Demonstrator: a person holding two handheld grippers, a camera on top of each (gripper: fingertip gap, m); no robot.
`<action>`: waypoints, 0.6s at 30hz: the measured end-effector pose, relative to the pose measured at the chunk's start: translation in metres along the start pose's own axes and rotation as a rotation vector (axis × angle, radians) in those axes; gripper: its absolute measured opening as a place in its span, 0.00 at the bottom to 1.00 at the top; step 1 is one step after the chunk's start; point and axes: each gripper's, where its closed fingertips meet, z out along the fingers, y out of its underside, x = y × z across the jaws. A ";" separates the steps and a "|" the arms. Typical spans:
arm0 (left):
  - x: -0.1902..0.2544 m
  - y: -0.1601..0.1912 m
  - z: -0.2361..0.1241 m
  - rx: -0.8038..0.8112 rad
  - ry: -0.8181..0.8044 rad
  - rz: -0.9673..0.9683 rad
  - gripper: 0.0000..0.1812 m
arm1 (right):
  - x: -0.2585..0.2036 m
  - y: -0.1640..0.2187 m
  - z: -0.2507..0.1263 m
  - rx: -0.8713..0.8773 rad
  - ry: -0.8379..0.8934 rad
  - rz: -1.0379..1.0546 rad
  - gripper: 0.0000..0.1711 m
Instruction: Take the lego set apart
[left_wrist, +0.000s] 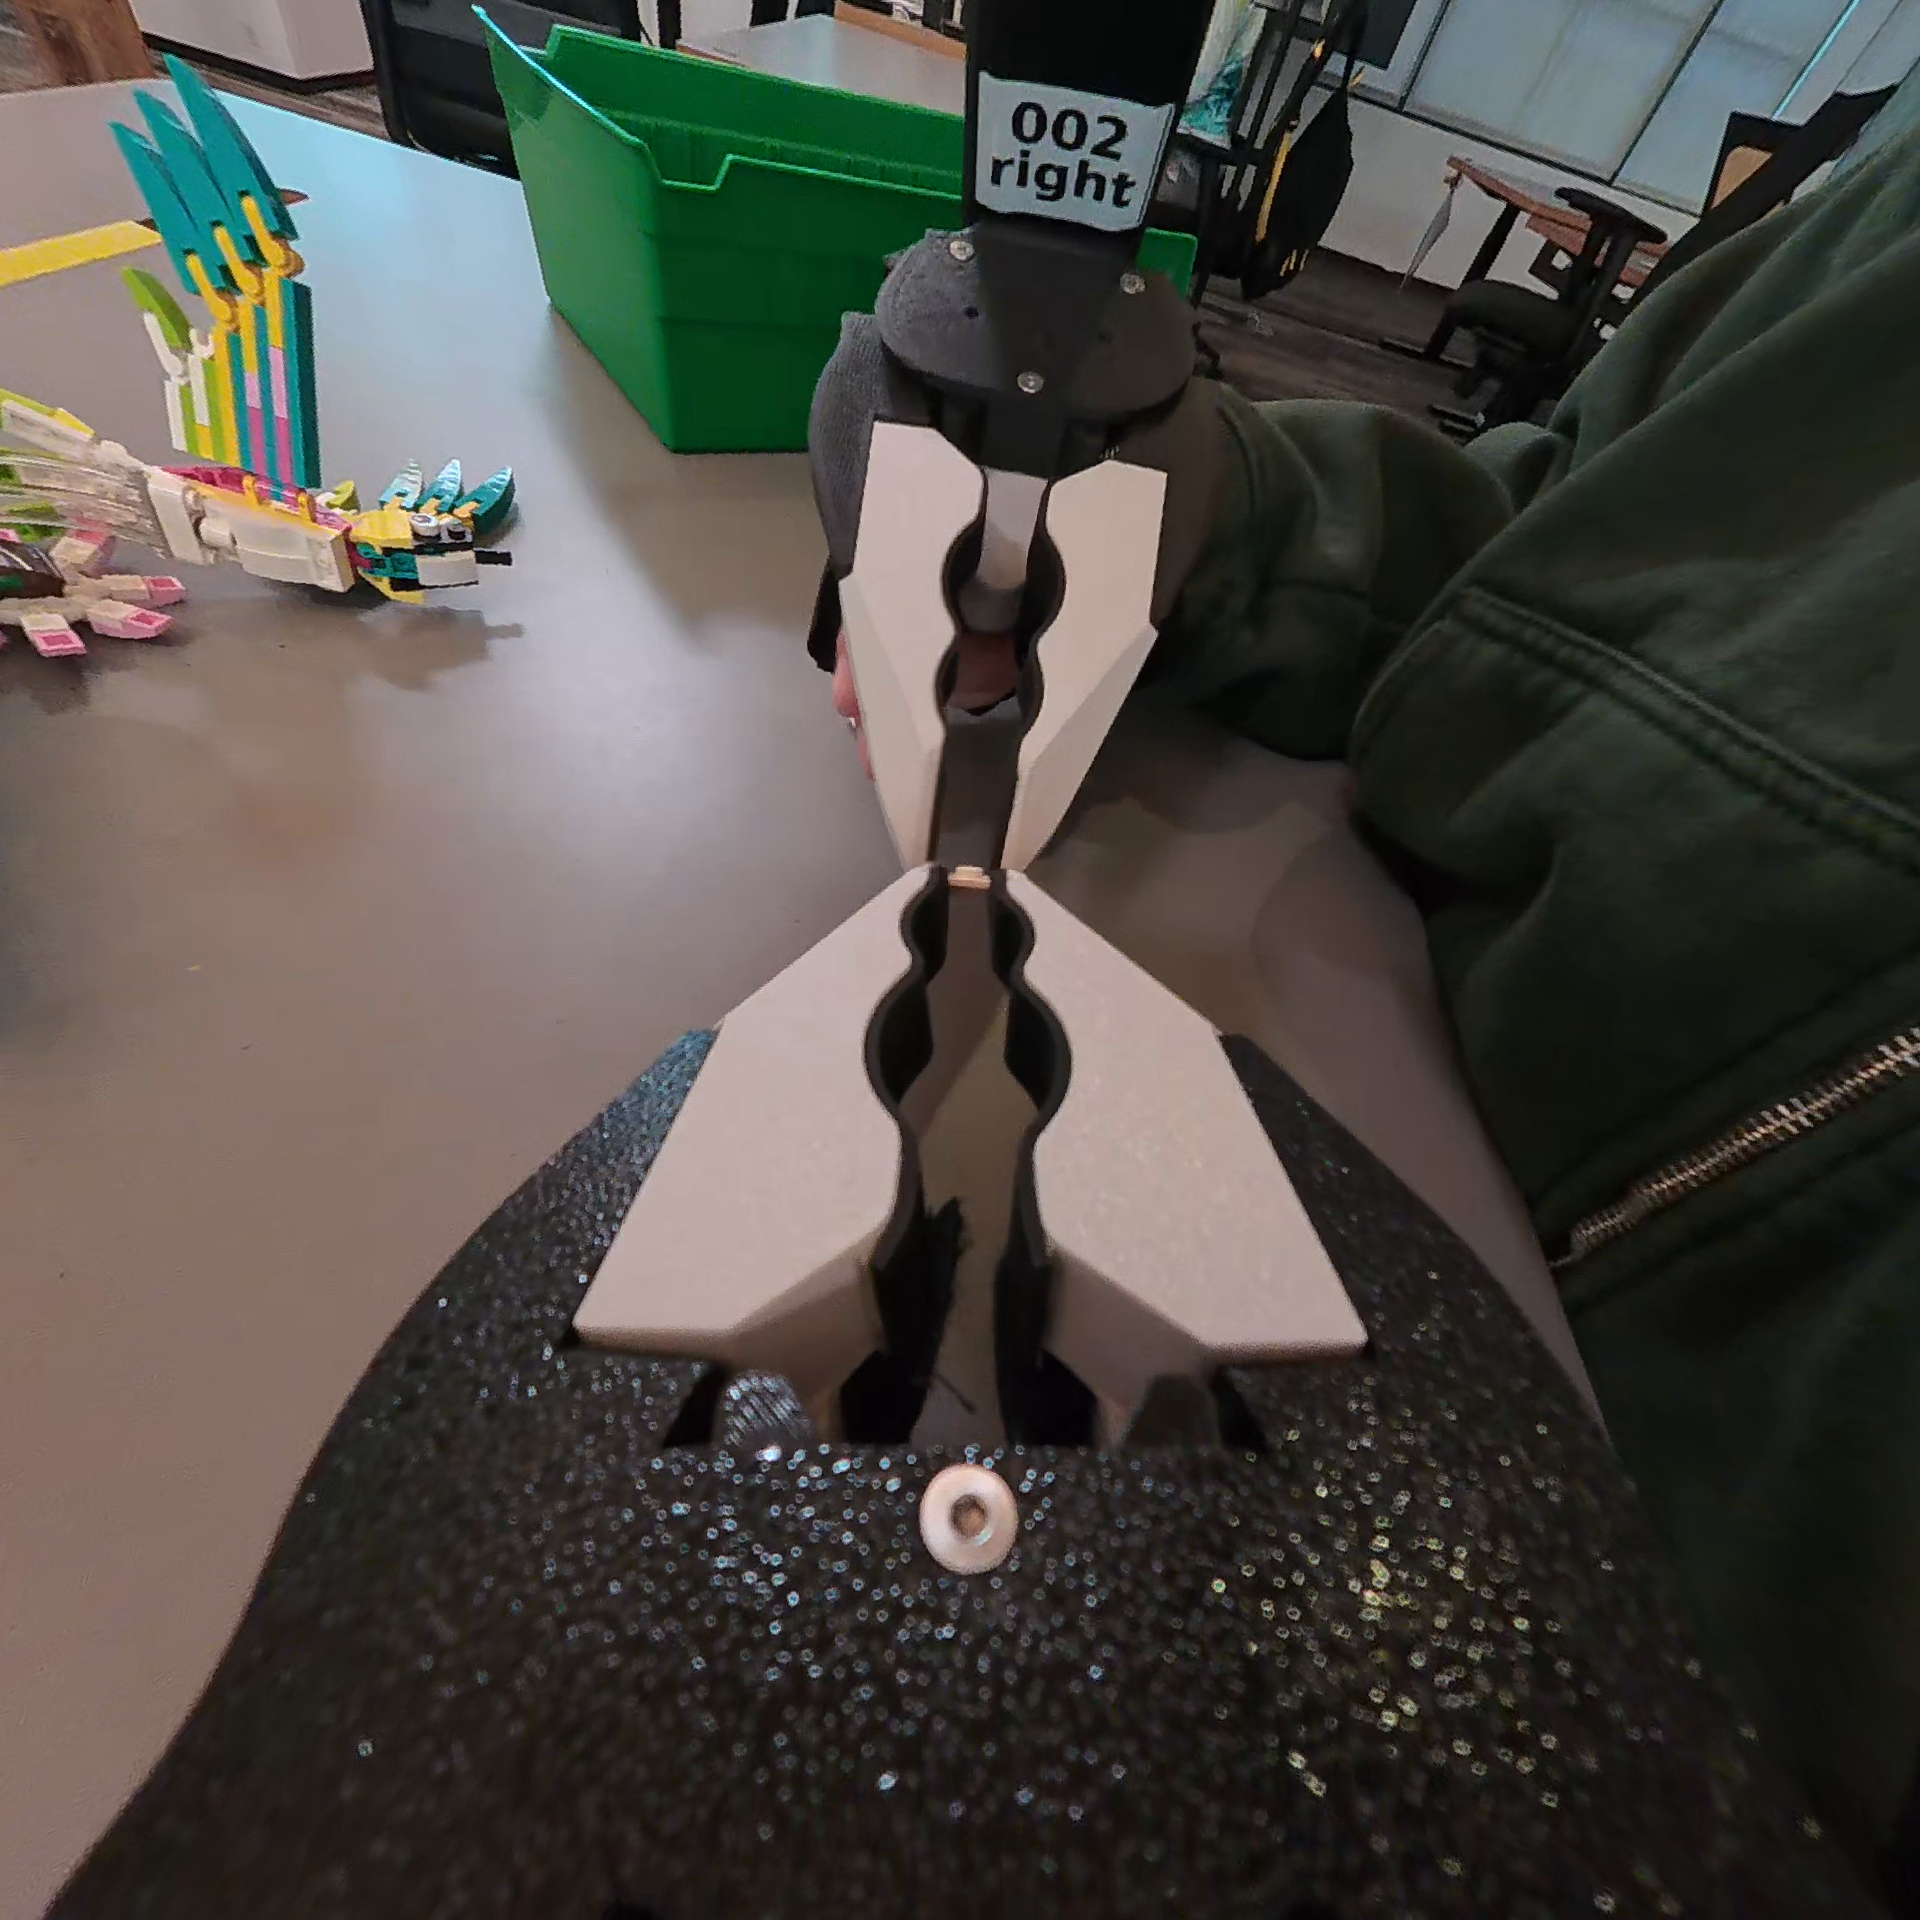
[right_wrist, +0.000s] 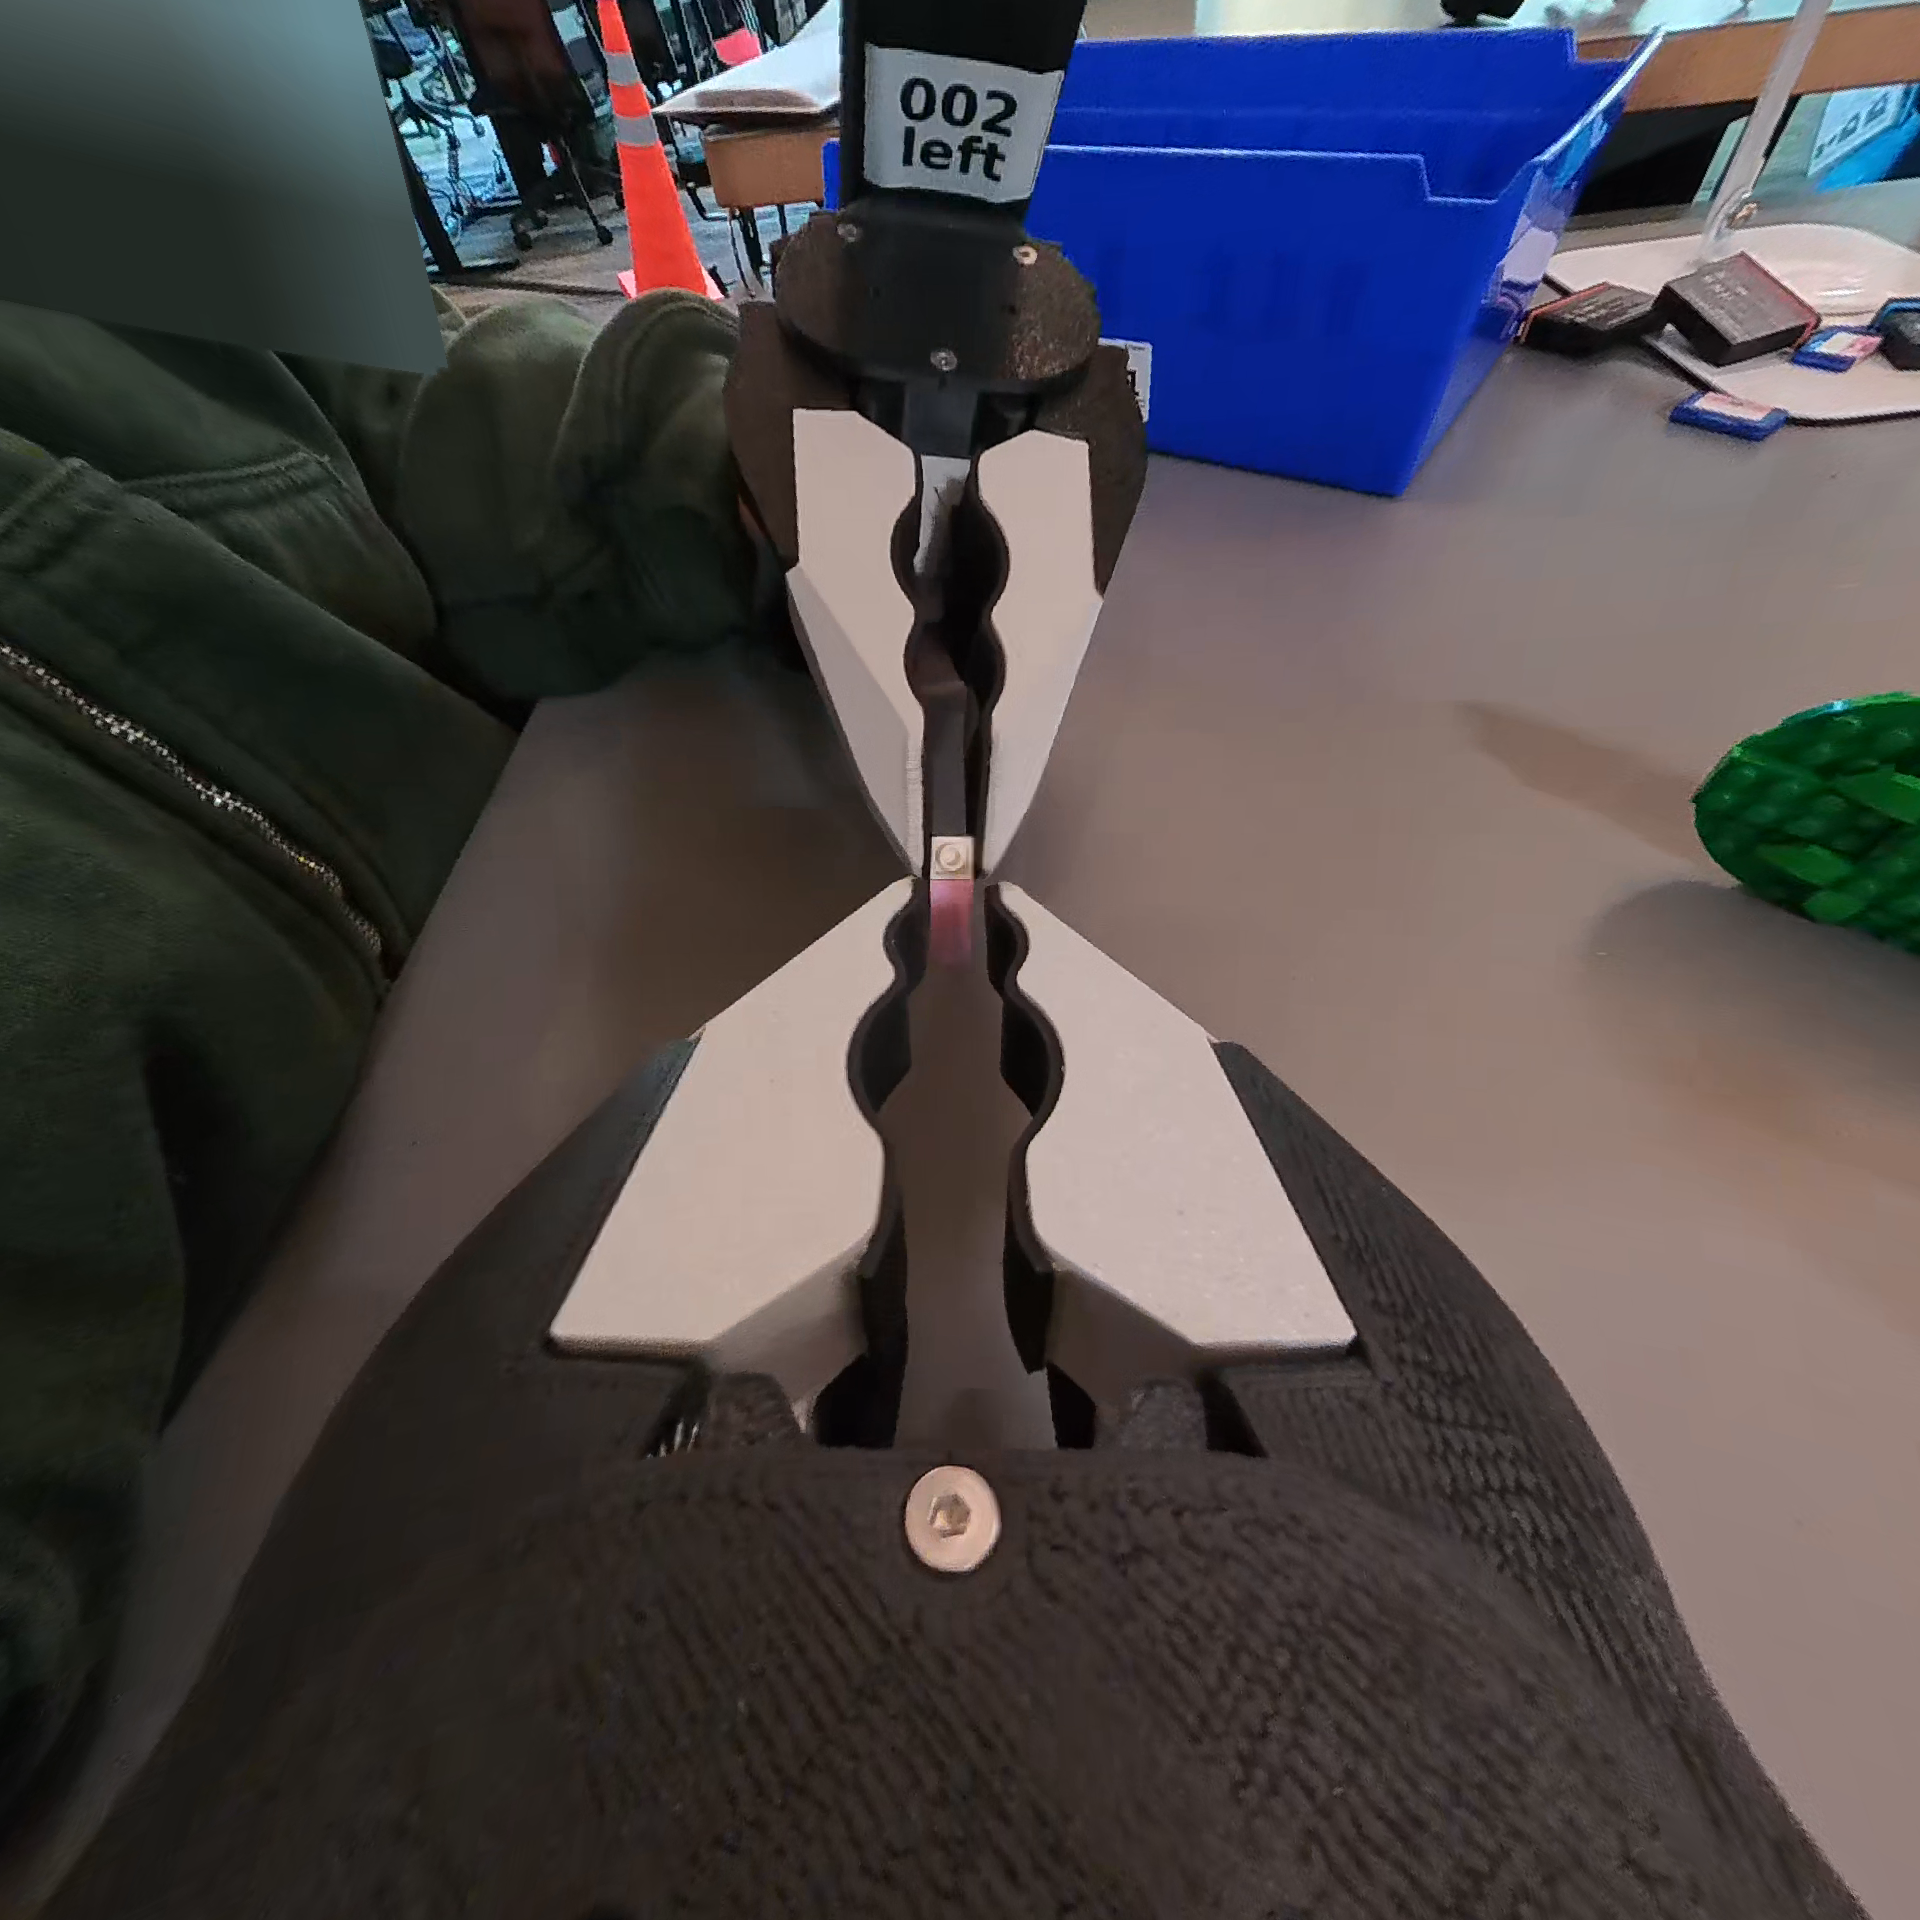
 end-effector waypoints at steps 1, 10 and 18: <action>0.000 -0.001 0.000 0.004 0.000 -0.001 0.04 | -0.001 -0.001 0.000 0.004 -0.005 -0.001 0.03; 0.003 -0.011 -0.007 0.022 -0.036 0.076 0.03 | -0.004 -0.015 -0.005 0.048 0.014 -0.071 0.03; -0.015 0.016 -0.021 -0.087 -0.121 0.076 0.03 | 0.011 -0.052 -0.049 0.287 0.086 -0.036 0.02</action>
